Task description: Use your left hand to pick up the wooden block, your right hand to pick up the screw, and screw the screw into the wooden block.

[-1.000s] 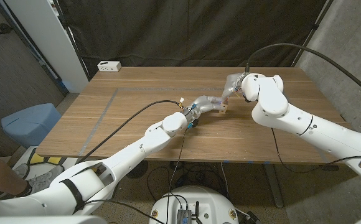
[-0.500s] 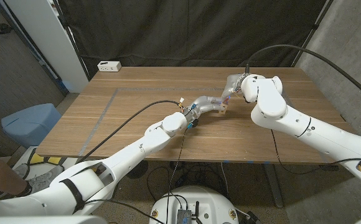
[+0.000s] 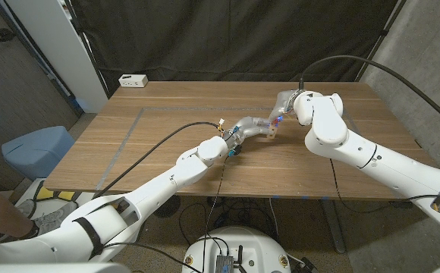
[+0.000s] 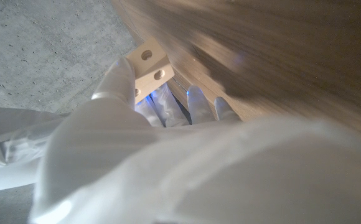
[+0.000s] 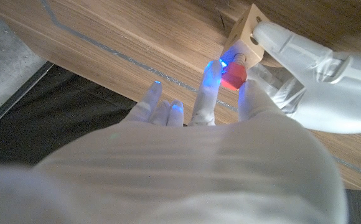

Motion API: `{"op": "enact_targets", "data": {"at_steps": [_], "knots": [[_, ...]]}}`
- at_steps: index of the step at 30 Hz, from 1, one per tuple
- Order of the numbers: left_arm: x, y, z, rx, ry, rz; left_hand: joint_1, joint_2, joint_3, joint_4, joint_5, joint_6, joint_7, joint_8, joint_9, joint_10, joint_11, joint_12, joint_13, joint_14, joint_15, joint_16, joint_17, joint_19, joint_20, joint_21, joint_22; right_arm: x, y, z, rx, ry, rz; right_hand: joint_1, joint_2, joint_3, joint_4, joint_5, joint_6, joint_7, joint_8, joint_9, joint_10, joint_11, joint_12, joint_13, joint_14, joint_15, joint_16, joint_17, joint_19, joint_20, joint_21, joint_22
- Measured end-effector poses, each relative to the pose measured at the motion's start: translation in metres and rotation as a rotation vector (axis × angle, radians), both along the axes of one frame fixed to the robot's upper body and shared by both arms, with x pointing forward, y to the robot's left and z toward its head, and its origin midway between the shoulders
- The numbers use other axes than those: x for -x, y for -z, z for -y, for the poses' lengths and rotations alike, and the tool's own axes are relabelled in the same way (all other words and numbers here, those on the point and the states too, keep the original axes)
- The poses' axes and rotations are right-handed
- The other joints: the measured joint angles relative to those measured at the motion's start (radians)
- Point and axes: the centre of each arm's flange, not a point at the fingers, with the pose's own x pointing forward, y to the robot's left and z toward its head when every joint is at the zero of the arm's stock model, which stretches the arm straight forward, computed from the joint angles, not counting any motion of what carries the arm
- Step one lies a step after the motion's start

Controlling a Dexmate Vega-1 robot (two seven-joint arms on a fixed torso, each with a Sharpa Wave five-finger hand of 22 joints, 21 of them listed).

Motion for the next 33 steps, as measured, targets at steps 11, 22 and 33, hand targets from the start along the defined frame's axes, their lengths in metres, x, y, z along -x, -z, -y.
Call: {"op": "enact_targets", "data": {"at_steps": [11,22,33], "knots": [[-0.0007,-0.0005,0.0011,-0.001,0.001,0.001,0.000,0.000,0.000,0.000,0.003,0.000,0.000,-0.001,0.000,0.000,0.002,0.000,0.000,0.000,0.000,0.000,-0.005,0.000,0.000,0.000,0.000,-0.0031,0.0001,-0.0009,0.015,0.015,0.003,-0.021,0.005,-0.009,0.002,0.000,0.061,-0.003,0.006,-0.014,0.029,-0.008,0.000,0.000,0.021,-0.010,0.000,-0.005,0.018,-0.004,0.000,0.000],[-0.0015,-0.0005,0.0025,-0.003,0.002,0.000,-0.002,0.001,0.000,0.000,0.003,0.000,0.000,-0.003,-0.001,0.000,0.002,0.000,0.000,0.004,-0.003,0.000,-0.005,0.000,0.000,0.000,0.000,-0.0055,0.0011,-0.0026,0.038,0.032,0.021,-0.029,0.013,-0.016,-0.017,0.000,0.169,-0.014,0.025,-0.032,0.077,-0.034,0.000,0.000,0.060,-0.032,0.004,-0.010,0.056,-0.020,0.001,0.000],[-0.0023,0.0001,0.0029,-0.004,0.002,-0.001,-0.002,0.002,0.000,0.000,0.002,0.000,0.000,-0.002,0.000,0.000,0.001,0.000,0.000,0.004,-0.003,0.000,-0.005,0.004,0.004,0.000,0.000,-0.0073,0.0023,-0.0038,0.053,0.049,0.045,-0.027,0.025,-0.011,-0.035,0.000,0.245,-0.020,0.036,-0.042,0.115,-0.068,0.000,0.000,0.089,-0.042,0.004,-0.009,0.082,-0.033,0.007,0.000]]}}
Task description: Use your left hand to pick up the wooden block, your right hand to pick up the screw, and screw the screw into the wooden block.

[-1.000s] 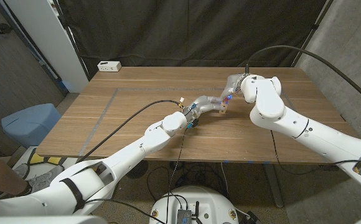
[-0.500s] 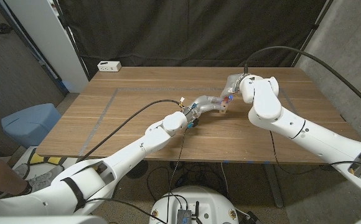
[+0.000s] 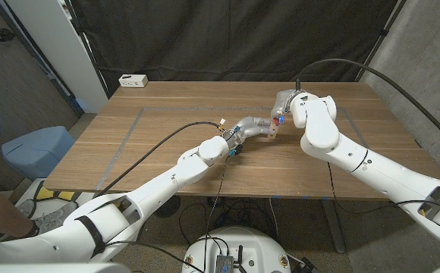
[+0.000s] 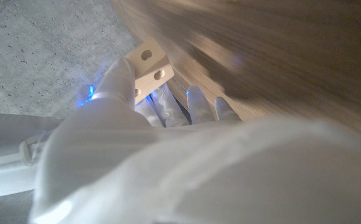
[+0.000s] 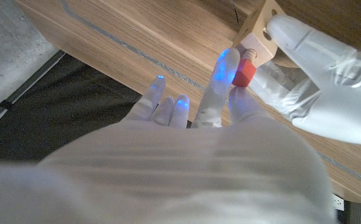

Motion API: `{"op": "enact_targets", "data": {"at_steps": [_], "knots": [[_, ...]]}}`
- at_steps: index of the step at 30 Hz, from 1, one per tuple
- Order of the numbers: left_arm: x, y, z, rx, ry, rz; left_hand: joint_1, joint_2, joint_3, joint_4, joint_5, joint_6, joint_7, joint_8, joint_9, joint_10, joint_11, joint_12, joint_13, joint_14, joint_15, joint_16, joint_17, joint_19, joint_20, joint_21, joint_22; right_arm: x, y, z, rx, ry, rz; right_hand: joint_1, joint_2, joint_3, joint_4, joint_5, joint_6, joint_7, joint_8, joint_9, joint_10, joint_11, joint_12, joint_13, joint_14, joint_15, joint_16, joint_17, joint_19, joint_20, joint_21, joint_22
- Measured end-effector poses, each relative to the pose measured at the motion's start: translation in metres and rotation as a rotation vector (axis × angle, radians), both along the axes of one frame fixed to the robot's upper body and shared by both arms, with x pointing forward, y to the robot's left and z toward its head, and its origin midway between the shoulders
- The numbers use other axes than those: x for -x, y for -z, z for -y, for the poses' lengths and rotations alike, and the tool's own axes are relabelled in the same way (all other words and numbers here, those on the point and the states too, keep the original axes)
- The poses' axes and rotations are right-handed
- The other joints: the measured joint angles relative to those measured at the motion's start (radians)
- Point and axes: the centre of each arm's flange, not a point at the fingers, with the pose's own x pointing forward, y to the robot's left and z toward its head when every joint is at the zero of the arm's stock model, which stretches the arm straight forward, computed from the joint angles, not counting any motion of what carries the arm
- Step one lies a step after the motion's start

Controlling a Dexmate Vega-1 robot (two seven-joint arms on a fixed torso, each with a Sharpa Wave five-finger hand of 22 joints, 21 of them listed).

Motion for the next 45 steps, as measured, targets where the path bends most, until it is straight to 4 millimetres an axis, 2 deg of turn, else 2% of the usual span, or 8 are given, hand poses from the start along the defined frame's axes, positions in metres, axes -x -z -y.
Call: {"op": "enact_targets", "data": {"at_steps": [5,9,13,22,28,31,40,45], "knots": [[-0.0004,0.0004,0.0001,0.000,0.000,-0.001,-0.003,0.003,0.000,0.000,0.000,0.000,0.000,0.000,0.000,0.000,0.000,0.000,0.000,0.000,0.000,0.000,0.003,0.000,0.000,0.000,0.000,-0.0007,0.0000,-0.0008,0.013,0.009,0.014,0.004,0.004,-0.003,-0.005,0.000,0.012,-0.005,0.000,-0.004,0.012,-0.012,0.000,0.000,0.013,0.001,0.000,0.000,0.009,-0.001,0.000,0.000],[-0.0008,0.0006,0.0001,-0.001,0.000,-0.003,-0.003,0.003,0.004,-0.004,0.000,0.000,0.000,0.000,0.000,0.000,0.000,0.000,0.000,0.000,0.000,0.000,0.003,0.000,0.000,0.000,0.000,-0.0012,0.0003,-0.0012,0.017,0.015,0.017,-0.005,-0.005,-0.007,-0.009,0.000,0.012,-0.005,-0.008,-0.006,0.015,-0.008,-0.003,0.000,0.015,0.000,0.000,-0.004,0.012,-0.001,0.000,0.000],[-0.0012,0.0000,0.0005,-0.001,0.003,-0.003,-0.004,0.004,0.004,-0.004,0.003,0.000,0.000,0.001,0.000,0.000,0.000,0.000,0.000,0.000,0.000,0.000,0.000,0.000,0.000,0.000,0.000,-0.0017,0.0000,-0.0007,0.021,0.022,0.014,-0.055,-0.025,-0.031,0.007,-0.004,-0.008,0.007,-0.032,-0.009,-0.002,0.013,-0.016,0.000,0.008,0.001,-0.005,-0.002,0.005,0.006,-0.005,0.002],[-0.0026,-0.0015,0.0005,-0.001,0.006,-0.001,-0.004,0.004,0.004,-0.004,0.003,0.000,0.000,0.001,0.000,-0.004,0.000,0.000,0.000,0.006,0.006,0.000,0.000,0.000,0.000,0.000,0.000,-0.0017,-0.0008,-0.0011,0.024,0.020,0.006,-0.162,-0.056,-0.074,0.042,-0.004,-0.068,0.025,-0.081,-0.007,-0.018,0.038,-0.023,0.000,-0.006,0.012,-0.021,0.003,-0.013,0.016,-0.012,0.005],[-0.0029,-0.0024,0.0010,-0.001,0.009,0.001,-0.008,0.000,0.004,-0.004,0.003,0.000,0.000,0.001,-0.001,-0.004,0.000,0.000,0.000,0.006,0.006,0.000,0.000,0.000,0.000,0.000,0.000,-0.0015,-0.0023,-0.0007,0.024,0.018,-0.008,-0.212,-0.069,-0.093,0.052,-0.004,-0.106,0.029,-0.106,-0.006,-0.032,0.053,-0.027,0.000,-0.018,0.025,-0.024,0.003,-0.023,0.026,-0.016,0.005],[-0.0031,-0.0020,0.0011,-0.002,0.009,0.000,-0.008,0.000,0.004,-0.004,0.003,0.000,0.000,0.001,-0.001,-0.004,0.000,0.000,0.000,0.006,0.006,-0.006,0.000,0.000,0.000,0.000,0.000,-0.0015,-0.0024,-0.0002,0.023,0.018,-0.013,-0.233,-0.075,-0.102,0.054,-0.004,-0.140,0.031,-0.125,-0.002,-0.041,0.062,-0.027,0.000,-0.022,0.028,-0.030,0.003,-0.030,0.025,-0.016,0.005],[-0.0031,-0.0023,0.0012,-0.002,0.010,0.001,-0.008,0.000,0.004,-0.004,0.003,-0.001,0.000,0.001,-0.005,-0.003,0.000,0.000,0.000,0.006,0.006,-0.006,0.000,0.000,0.000,0.000,0.000,0.0006,-0.0030,0.0002,0.021,0.004,-0.037,-0.261,-0.087,-0.118,0.046,0.001,-0.316,0.046,-0.217,0.006,-0.107,0.085,-0.035,0.002,-0.061,0.067,-0.042,0.001,-0.074,0.048,-0.020,0.005],[-0.0028,-0.0026,0.0015,-0.003,0.011,0.002,-0.007,0.000,0.006,-0.006,0.003,-0.001,0.001,0.000,-0.005,-0.003,0.000,0.000,0.000,0.006,0.006,-0.006,0.000,0.000,0.000,0.000,0.000,0.0025,-0.0036,0.0026,0.015,-0.006,-0.047,-0.259,-0.088,-0.119,0.024,0.004,-0.401,0.048,-0.260,0.011,-0.150,0.095,-0.035,0.002,-0.087,0.085,-0.050,-0.003,-0.094,0.058,-0.020,0.005]]}}
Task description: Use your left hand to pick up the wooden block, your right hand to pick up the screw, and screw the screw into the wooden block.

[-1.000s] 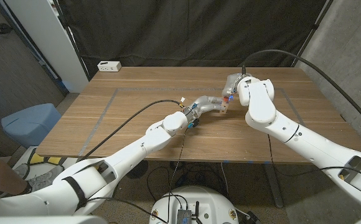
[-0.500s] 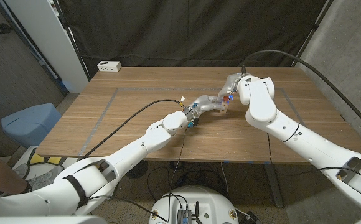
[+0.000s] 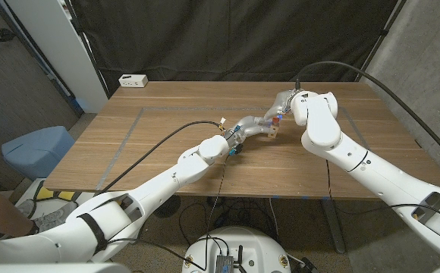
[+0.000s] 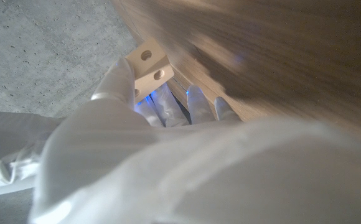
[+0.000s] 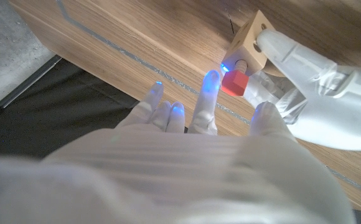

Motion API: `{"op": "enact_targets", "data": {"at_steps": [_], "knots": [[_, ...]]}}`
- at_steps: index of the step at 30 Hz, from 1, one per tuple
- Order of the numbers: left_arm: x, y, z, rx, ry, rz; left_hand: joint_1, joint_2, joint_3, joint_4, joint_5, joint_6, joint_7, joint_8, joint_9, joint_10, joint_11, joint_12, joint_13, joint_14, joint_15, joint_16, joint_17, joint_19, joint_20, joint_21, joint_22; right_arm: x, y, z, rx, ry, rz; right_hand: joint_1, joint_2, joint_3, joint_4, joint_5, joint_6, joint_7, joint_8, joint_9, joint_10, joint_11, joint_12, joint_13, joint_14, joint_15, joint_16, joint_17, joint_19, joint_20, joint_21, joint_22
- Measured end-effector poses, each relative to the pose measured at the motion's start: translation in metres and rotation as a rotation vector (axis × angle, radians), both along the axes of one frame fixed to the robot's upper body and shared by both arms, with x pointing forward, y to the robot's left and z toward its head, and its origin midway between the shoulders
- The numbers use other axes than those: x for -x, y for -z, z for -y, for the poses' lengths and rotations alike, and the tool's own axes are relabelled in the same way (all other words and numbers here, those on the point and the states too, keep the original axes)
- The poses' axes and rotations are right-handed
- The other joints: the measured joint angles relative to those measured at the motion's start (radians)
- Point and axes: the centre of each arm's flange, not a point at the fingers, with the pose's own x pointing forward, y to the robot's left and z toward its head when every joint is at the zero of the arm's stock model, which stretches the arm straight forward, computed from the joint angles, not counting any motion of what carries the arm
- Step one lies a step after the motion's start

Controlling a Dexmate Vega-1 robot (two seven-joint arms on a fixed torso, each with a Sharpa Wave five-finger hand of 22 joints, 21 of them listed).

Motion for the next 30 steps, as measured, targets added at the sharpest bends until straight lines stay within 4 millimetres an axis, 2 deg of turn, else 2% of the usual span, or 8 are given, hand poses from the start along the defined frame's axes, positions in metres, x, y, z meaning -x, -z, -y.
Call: {"op": "enact_targets", "data": {"at_steps": [3,5,11,19,23,30], "knots": [[0.0008,0.0002,0.0004,0.000,0.002,0.001,0.000,0.000,0.001,-0.001,0.000,0.000,0.000,-0.001,0.000,0.000,0.000,0.000,0.000,0.000,0.000,0.000,0.000,0.000,0.000,0.000,0.000,0.0009,0.0005,0.0006,-0.006,-0.016,-0.015,0.018,-0.010,0.010,-0.010,0.000,-0.041,0.002,-0.020,0.002,-0.022,0.007,0.000,0.000,-0.007,0.004,0.000,-0.001,-0.010,0.003,0.000,-0.002],[0.0010,0.0007,0.0004,0.000,0.001,0.000,0.000,0.000,0.001,-0.001,0.000,0.000,0.000,-0.001,0.000,0.000,0.000,0.000,0.000,0.000,0.000,0.000,0.000,0.000,0.000,0.000,0.000,0.0016,0.0005,0.0013,-0.008,-0.023,-0.020,0.026,-0.004,0.011,-0.019,0.000,-0.062,0.002,-0.031,0.002,-0.032,0.007,0.000,0.000,-0.014,0.011,0.000,-0.001,-0.014,0.007,0.000,-0.002],[0.0014,0.0016,0.0004,-0.002,-0.001,-0.001,0.001,0.001,0.001,-0.001,0.007,0.000,0.000,-0.002,0.001,0.000,0.000,0.000,0.000,0.000,0.000,0.000,0.000,0.000,0.000,0.000,0.000,0.0038,-0.0002,0.0038,-0.013,-0.045,-0.037,0.070,-0.012,0.028,-0.044,0.000,-0.110,-0.003,-0.055,0.006,-0.070,0.015,0.000,0.000,-0.030,0.016,0.000,-0.001,-0.027,0.009,0.000,-0.002],[0.0015,0.0020,0.0006,-0.003,-0.002,-0.001,0.002,0.001,0.001,-0.001,0.007,-0.002,0.002,-0.003,0.001,0.000,0.000,0.000,0.000,0.000,0.000,0.000,0.000,0.000,0.000,0.000,0.000,0.0074,-0.0034,0.0063,-0.008,-0.062,-0.045,0.139,-0.010,0.051,-0.068,0.000,-0.140,-0.013,-0.070,0.006,-0.093,0.018,0.000,0.000,-0.047,0.023,0.000,-0.001,-0.032,0.014,0.000,-0.002],[0.0016,0.0021,0.0006,-0.003,-0.002,-0.001,0.002,0.001,0.001,-0.001,0.007,-0.002,0.002,-0.003,0.001,0.000,0.000,0.000,0.000,0.000,0.000,0.000,0.000,0.000,0.000,0.000,0.000,0.0088,-0.0058,0.0077,-0.006,-0.067,-0.050,0.194,-0.020,0.066,-0.078,0.004,-0.155,-0.019,-0.074,0.011,-0.110,0.013,0.000,0.000,-0.057,0.021,0.000,-0.001,-0.041,0.012,0.000,-0.002],[0.0017,0.0026,0.0010,-0.006,-0.002,0.000,0.002,0.001,0.001,-0.001,0.006,-0.002,0.002,-0.005,0.001,0.001,0.001,0.000,0.000,0.000,0.000,0.000,0.000,0.000,0.000,0.000,0.000,0.0100,-0.0072,0.0083,0.004,-0.070,-0.062,0.267,-0.040,0.086,-0.079,0.004,-0.194,-0.034,-0.085,0.015,-0.134,0.008,0.000,0.000,-0.069,0.020,0.000,-0.001,-0.044,0.009,0.000,-0.002]]}}
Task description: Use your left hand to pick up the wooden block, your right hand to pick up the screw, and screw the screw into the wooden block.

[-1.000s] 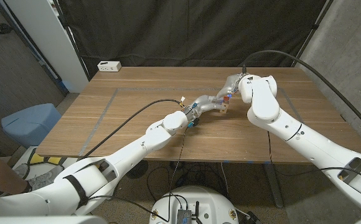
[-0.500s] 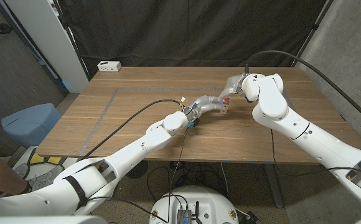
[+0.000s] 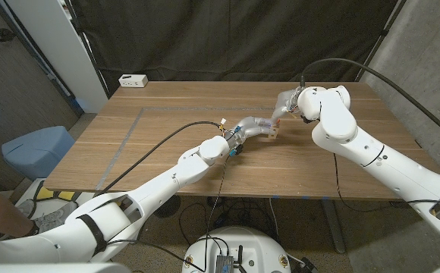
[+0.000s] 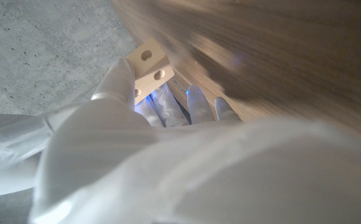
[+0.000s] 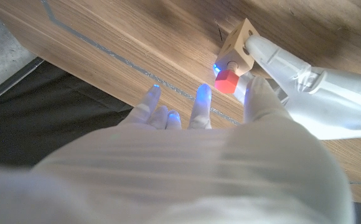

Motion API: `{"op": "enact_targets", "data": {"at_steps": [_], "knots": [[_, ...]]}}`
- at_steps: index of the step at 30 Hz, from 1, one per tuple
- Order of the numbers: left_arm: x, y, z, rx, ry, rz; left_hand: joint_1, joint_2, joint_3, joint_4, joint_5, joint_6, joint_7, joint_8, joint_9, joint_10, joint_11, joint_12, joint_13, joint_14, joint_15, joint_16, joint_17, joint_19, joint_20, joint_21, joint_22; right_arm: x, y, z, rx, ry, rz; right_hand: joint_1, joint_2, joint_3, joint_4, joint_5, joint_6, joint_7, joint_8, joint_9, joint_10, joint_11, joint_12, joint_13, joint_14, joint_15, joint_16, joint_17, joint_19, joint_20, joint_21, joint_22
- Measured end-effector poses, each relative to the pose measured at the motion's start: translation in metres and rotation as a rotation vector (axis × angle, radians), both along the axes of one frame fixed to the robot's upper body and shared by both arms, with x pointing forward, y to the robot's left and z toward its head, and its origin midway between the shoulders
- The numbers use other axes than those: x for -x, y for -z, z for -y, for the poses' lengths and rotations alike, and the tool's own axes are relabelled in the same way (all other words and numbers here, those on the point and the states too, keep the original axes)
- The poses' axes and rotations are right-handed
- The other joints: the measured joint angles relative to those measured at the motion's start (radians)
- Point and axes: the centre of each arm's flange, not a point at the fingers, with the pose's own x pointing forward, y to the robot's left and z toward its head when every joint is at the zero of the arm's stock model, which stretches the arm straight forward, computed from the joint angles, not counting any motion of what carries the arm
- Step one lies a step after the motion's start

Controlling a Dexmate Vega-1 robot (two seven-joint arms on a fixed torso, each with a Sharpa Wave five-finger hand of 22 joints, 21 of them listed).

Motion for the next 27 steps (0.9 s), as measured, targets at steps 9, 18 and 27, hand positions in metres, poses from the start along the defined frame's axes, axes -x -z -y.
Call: {"op": "enact_targets", "data": {"at_steps": [9,18,27], "knots": [[-0.0001,-0.0010,0.0003,-0.003,0.000,0.002,0.003,0.002,0.003,-0.003,0.000,-0.002,0.002,0.000,0.000,0.002,0.002,0.000,0.000,0.000,0.000,0.000,0.000,0.000,0.000,0.000,0.000,0.0003,-0.0013,-0.0003,0.016,-0.004,-0.019,0.059,-0.020,0.020,0.003,0.000,-0.048,-0.012,-0.018,0.005,-0.034,-0.009,0.000,0.000,-0.016,-0.002,0.000,0.000,-0.007,0.000,0.000,0.000],[-0.0007,-0.0017,0.0007,-0.007,0.001,0.002,0.003,0.002,0.003,-0.003,-0.001,-0.002,0.002,0.000,0.000,0.002,0.002,0.000,0.000,0.000,0.000,0.000,0.002,0.000,0.000,0.000,0.000,-0.0006,-0.0027,-0.0009,0.036,-0.006,-0.023,0.100,-0.027,0.036,0.003,0.000,-0.044,-0.045,-0.014,0.010,-0.046,-0.021,0.000,0.005,-0.020,-0.005,0.000,0.000,-0.007,0.000,0.000,0.000],[-0.0011,-0.0028,0.0018,-0.010,0.003,0.003,0.003,0.002,0.003,-0.003,-0.001,-0.003,0.003,0.000,0.000,0.001,0.001,0.000,0.000,0.000,0.000,0.000,0.003,0.000,0.000,0.000,0.000,-0.0017,-0.0037,-0.0005,0.043,-0.009,-0.013,0.127,-0.033,0.048,0.015,0.000,0.022,-0.056,0.018,0.015,-0.035,-0.032,0.005,0.005,-0.014,-0.011,0.001,0.000,-0.007,0.000,0.000,0.000]]}}
